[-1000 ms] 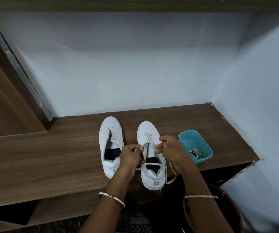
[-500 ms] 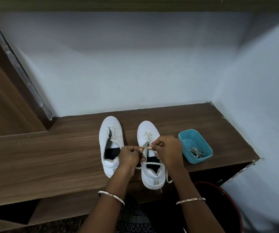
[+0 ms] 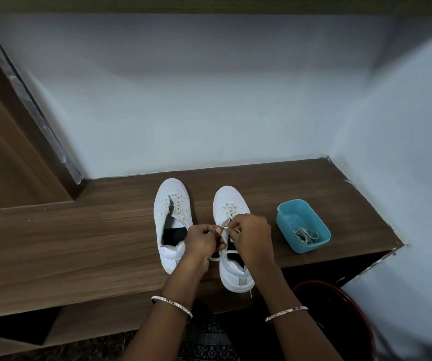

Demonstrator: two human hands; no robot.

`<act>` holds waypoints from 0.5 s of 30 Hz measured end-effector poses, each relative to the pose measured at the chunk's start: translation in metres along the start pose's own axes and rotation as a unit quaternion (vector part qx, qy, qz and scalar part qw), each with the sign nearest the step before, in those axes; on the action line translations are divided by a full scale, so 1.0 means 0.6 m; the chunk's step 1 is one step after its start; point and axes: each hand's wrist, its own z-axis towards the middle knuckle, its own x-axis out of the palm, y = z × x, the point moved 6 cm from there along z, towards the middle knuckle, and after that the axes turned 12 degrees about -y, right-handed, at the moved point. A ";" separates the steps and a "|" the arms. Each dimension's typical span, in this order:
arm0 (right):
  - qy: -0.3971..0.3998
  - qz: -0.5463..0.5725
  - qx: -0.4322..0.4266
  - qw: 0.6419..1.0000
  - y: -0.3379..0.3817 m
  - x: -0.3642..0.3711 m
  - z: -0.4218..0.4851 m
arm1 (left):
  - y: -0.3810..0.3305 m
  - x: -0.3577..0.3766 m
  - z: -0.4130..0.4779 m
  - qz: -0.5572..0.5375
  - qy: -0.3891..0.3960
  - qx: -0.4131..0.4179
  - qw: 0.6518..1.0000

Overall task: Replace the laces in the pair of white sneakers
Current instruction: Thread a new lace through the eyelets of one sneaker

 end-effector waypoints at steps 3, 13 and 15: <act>0.007 -0.023 0.003 1.000 0.000 0.003 0.008 | -0.001 -0.001 -0.001 0.005 -0.001 0.003 1.000; 0.045 -0.059 -0.033 0.997 0.003 0.017 0.024 | -0.008 -0.006 -0.011 -0.017 0.011 0.018 1.000; 0.050 -0.066 -0.046 0.996 0.005 0.018 0.025 | -0.009 -0.006 -0.011 -0.030 0.022 0.015 0.999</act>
